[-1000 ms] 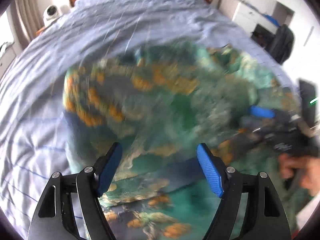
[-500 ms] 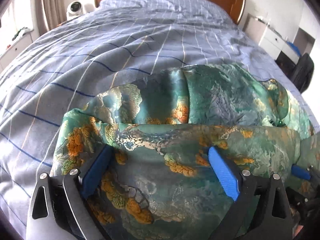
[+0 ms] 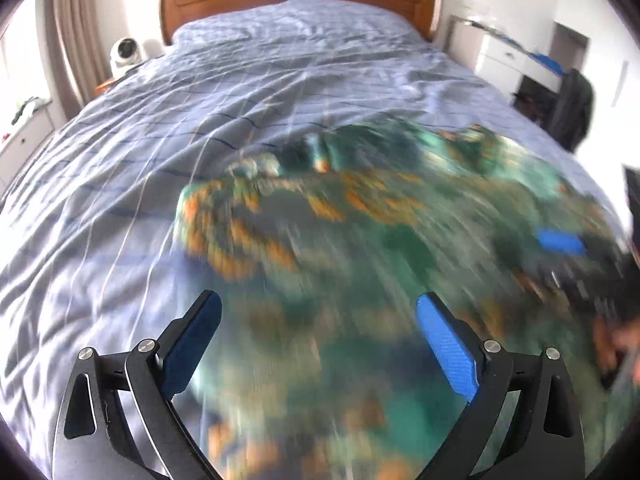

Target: Fold large clothes

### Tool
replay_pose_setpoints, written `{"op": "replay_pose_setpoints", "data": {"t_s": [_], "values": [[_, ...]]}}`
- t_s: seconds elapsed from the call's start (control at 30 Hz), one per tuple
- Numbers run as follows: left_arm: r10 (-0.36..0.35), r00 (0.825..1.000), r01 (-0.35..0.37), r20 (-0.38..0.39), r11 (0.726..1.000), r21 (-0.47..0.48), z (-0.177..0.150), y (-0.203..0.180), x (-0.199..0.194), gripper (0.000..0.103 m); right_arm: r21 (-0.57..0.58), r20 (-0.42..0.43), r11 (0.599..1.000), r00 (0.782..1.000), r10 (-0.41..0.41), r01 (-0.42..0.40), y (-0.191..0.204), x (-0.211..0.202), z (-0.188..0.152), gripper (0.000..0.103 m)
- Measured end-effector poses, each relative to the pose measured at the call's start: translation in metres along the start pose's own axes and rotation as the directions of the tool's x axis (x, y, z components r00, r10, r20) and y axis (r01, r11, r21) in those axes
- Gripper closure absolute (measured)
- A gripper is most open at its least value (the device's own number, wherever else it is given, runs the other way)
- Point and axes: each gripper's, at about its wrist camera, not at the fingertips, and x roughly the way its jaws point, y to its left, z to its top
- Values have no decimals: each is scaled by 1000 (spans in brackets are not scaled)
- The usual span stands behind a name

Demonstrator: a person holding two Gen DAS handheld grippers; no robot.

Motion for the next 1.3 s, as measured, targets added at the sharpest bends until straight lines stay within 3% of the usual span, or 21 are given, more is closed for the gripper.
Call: {"op": "replay_pose_setpoints", "data": {"t_s": [0.2, 0.33, 0.63, 0.9, 1.3], "values": [[-46, 998, 48, -41, 997, 53, -73, -13, -62, 4, 19, 42, 999, 999, 28, -29, 25, -70, -12, 25], [-51, 998, 53, -34, 997, 51, -106, -22, -84, 4, 10, 32, 1000, 999, 20, -20, 42, -110, -43, 25], [-68, 994, 75, -87, 994, 80, -158, -56, -90, 4, -5, 25, 998, 998, -58, 58, 69, -160, -127, 25], [-25, 994, 35, -103, 994, 105, -172, -66, -82, 3, 14, 23, 996, 996, -92, 91, 71, -171, -152, 25], [-53, 997, 57, -53, 996, 69, -178, -58, -132, 3, -14, 32, 996, 996, -89, 89, 87, -187, -173, 25]]}}
